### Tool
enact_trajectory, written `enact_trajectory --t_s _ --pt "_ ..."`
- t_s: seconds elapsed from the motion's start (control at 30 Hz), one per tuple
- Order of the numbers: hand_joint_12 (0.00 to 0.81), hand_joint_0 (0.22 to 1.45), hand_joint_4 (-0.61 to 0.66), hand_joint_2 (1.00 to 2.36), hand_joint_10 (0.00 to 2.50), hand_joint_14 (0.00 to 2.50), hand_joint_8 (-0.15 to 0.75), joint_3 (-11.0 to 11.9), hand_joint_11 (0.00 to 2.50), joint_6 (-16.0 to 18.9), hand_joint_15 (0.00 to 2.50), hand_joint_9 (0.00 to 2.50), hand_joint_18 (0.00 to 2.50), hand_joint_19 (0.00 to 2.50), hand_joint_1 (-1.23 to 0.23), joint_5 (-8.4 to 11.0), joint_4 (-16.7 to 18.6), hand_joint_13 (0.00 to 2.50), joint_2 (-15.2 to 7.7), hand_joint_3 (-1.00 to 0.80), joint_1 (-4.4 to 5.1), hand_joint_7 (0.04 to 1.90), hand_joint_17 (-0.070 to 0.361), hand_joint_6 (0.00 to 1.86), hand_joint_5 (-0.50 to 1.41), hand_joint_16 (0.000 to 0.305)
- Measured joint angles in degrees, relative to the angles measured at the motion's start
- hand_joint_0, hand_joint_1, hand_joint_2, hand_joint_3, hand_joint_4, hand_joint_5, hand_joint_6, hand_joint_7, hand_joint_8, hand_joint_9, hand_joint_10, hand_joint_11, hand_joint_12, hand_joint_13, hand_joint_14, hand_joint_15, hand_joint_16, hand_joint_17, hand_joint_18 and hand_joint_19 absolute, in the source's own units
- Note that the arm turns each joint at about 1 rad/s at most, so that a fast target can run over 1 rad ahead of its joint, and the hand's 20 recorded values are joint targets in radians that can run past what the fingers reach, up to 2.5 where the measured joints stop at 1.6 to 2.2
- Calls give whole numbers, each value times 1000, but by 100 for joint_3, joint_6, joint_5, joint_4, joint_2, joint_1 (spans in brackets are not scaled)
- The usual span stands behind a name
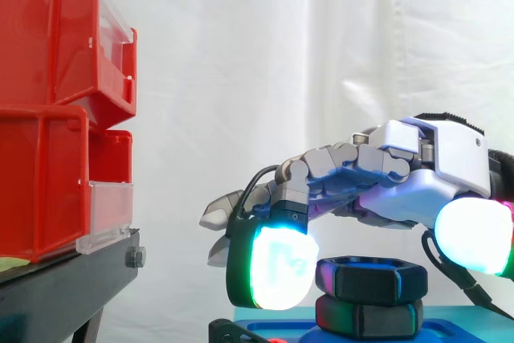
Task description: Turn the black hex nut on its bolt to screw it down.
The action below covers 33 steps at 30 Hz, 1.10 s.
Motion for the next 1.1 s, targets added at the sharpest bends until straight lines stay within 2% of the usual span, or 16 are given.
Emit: enact_trajectory --t_s 0.17,0.27,0.33,0.53,1.1 --pt "474 326 416 1000 5 4 391 0 274 -9 172 384 742 319 -318 -79 8 594 0 -500 -63 857 166 632 -194 74" --pt "485 300 436 1000 5 5 398 0 290 -12 175 378 756 319 -379 -115 10 593 1 -500 -96 870 171 620 -198 76" --pt "487 293 438 1000 5 5 398 0 305 -15 171 374 756 312 -507 -137 10 594 1 -500 -114 902 171 601 -204 76" --pt "471 321 421 1000 5 5 380 0 311 -18 175 361 739 313 -654 -160 10 585 -1 -500 -140 924 163 593 -210 73" --pt "432 397 387 1000 9 6 344 0 326 -18 197 355 693 356 -682 -242 10 579 0 -500 -208 932 143 605 -210 64"
